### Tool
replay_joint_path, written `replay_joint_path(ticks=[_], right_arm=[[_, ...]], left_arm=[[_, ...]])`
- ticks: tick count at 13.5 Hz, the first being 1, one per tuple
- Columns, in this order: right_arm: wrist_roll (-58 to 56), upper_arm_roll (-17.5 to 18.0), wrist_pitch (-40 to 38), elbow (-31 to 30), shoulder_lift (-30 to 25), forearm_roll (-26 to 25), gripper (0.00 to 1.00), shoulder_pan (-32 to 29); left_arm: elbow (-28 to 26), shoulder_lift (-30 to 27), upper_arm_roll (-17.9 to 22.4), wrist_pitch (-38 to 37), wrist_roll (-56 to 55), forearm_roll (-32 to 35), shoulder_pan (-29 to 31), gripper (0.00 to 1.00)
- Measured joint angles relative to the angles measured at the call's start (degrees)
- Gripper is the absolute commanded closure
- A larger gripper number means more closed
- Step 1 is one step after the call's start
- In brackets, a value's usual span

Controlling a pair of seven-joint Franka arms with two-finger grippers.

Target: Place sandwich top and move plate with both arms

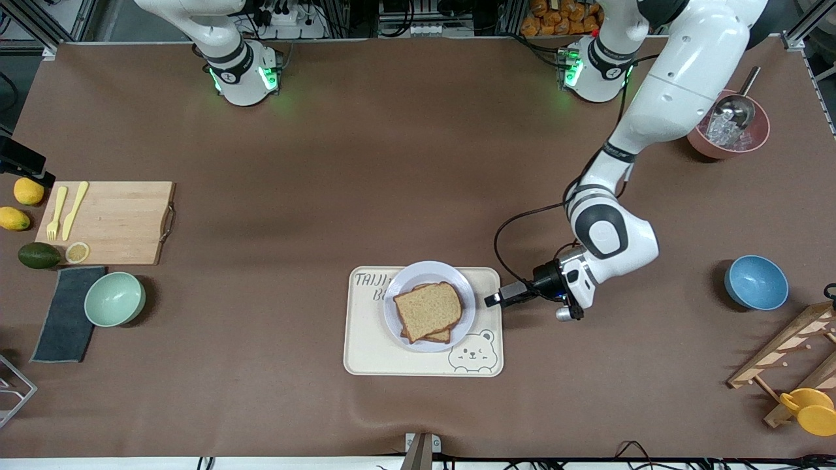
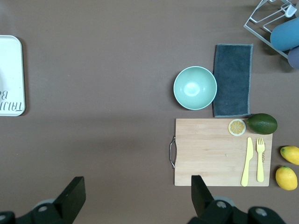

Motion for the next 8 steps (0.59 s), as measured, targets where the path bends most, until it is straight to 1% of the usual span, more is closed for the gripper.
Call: replay_joint_path(ticks=[2, 4, 6, 8], right_arm=[[0.0, 0.0, 0.0, 0.0, 0.0, 0.0, 0.0, 0.0], [0.0, 0.0, 0.0, 0.0, 0.01, 0.0, 0.0, 0.0], [0.01, 0.01, -0.01, 0.0, 0.01, 0.0, 0.0, 0.0], [0.01, 0.01, -0.02, 0.0, 0.02, 0.0, 0.0, 0.0]], left_arm=[[-0.39, -2.29, 0.41, 0.11, -4.76, 4.79, 0.03, 0.0], [-2.14, -4.29, 1.48, 0.23, -5.81, 8.15, 0.27, 0.0], [-5.27, -7.29, 1.88, 0.29, -6.32, 12.61, 1.92, 0.0], [-8.92, -11.9, 1.94, 0.21, -9.19, 19.39, 4.38, 0.0]])
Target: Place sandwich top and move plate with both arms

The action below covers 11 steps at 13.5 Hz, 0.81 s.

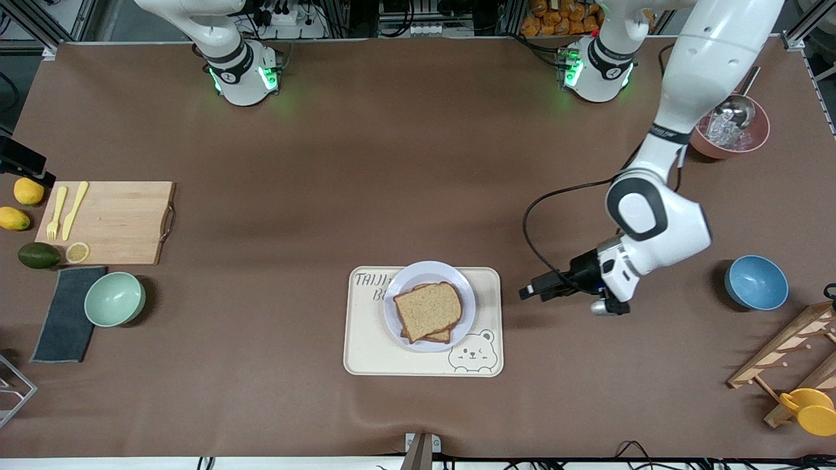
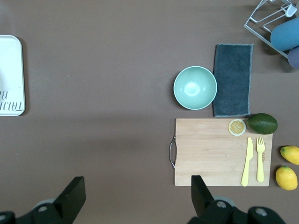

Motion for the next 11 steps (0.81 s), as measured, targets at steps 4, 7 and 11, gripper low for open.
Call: replay_joint_path(ticks=[4, 7, 11], right_arm=[[0.0, 0.0, -0.15, 0.0, 0.02, 0.0, 0.0, 0.0], [0.0, 0.01, -0.24, 0.0, 0.02, 0.0, 0.0, 0.0], [0.0, 0.01, -0.26, 0.0, 0.02, 0.02, 0.0, 0.0]], left_arm=[[-3.23, -9.54, 0.14, -7.97, -13.57, 21.92, 5.44, 0.0], [-0.67, -14.11, 0.2, -17.42, -20.88, 37.43, 8.92, 0.0], [2.34, -17.99, 0.19, -25.48, -23.37, 45.96, 9.8, 0.0]])
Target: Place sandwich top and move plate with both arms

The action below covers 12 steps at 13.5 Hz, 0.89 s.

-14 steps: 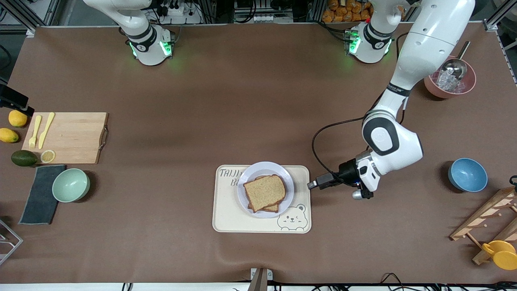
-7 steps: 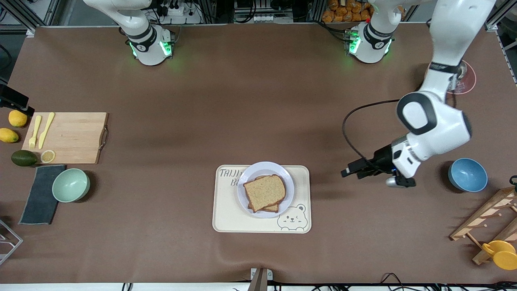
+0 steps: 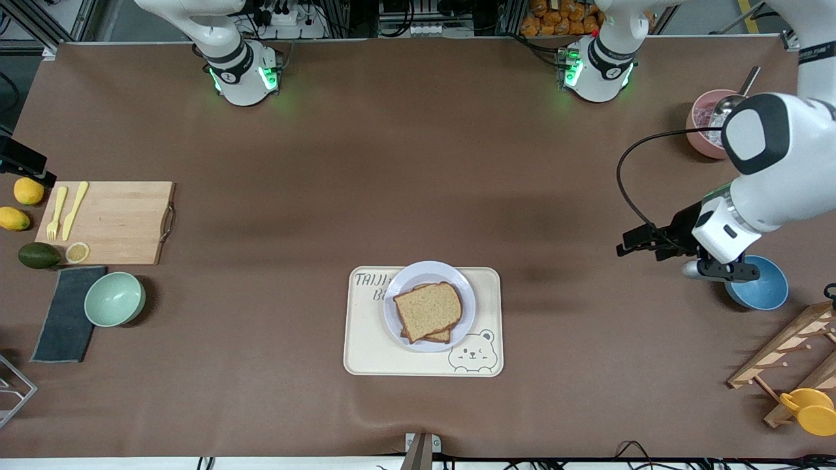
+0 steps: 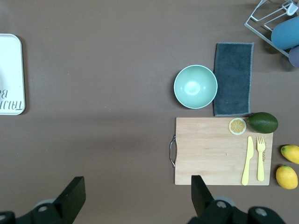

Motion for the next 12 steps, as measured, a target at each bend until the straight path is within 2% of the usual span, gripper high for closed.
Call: replay_joint_path(ticks=[4, 10, 12], right_arm=[[0.0, 0.0, -0.01, 0.0, 0.0, 0.0, 0.0, 0.0], [0.0, 0.0, -0.03, 0.0, 0.01, 0.0, 0.0, 0.0], [0.0, 0.0, -0.03, 0.0, 0.02, 0.0, 0.0, 0.0]], left_arm=[[0.32, -4.9, 0.36, -4.21, -0.9, 7.69, -0.55, 0.0], [0.44, -12.7, 8.98, -13.1, -1.08, 7.94, -8.81, 0.0], [0.91, -14.64, 10.68, -14.95, -1.09, 8.09, -11.4, 0.0]])
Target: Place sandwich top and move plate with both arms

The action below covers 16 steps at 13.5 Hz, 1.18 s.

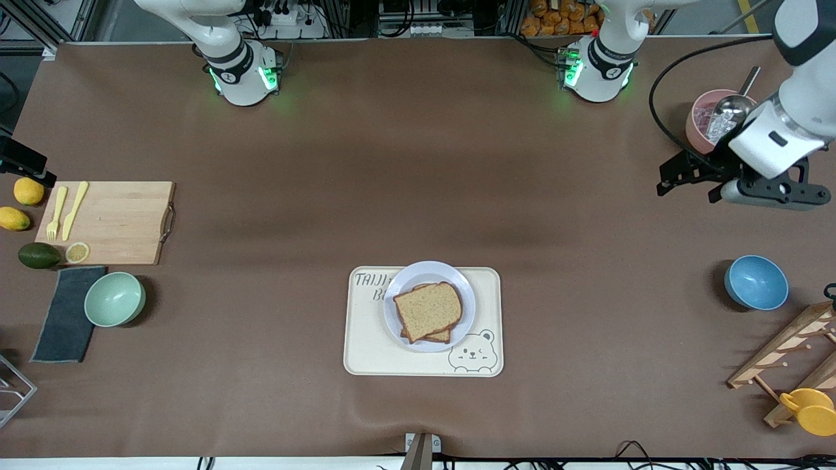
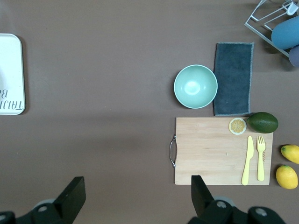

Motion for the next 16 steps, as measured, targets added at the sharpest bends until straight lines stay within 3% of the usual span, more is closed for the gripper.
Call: replay_joint_path(ticks=[4, 8, 16], right_arm=[[0.0, 0.0, -0.01, 0.0, 0.01, 0.0, 0.0, 0.0], [0.0, 0.0, -0.02, 0.0, 0.01, 0.0, 0.0, 0.0], [0.0, -0.02, -0.05, 0.0, 0.07, 0.0, 0.0, 0.0]], left_arm=[[5.45, -0.97, 0.35, -6.42, 0.0, 0.94, -0.75, 0.0], [9.1, -0.99, 0.54, -10.67, 0.12, 7.07, -2.41, 0.0], [10.08, -0.09, 1.76, -13.29, 0.06, 7.53, -2.71, 0.0]])
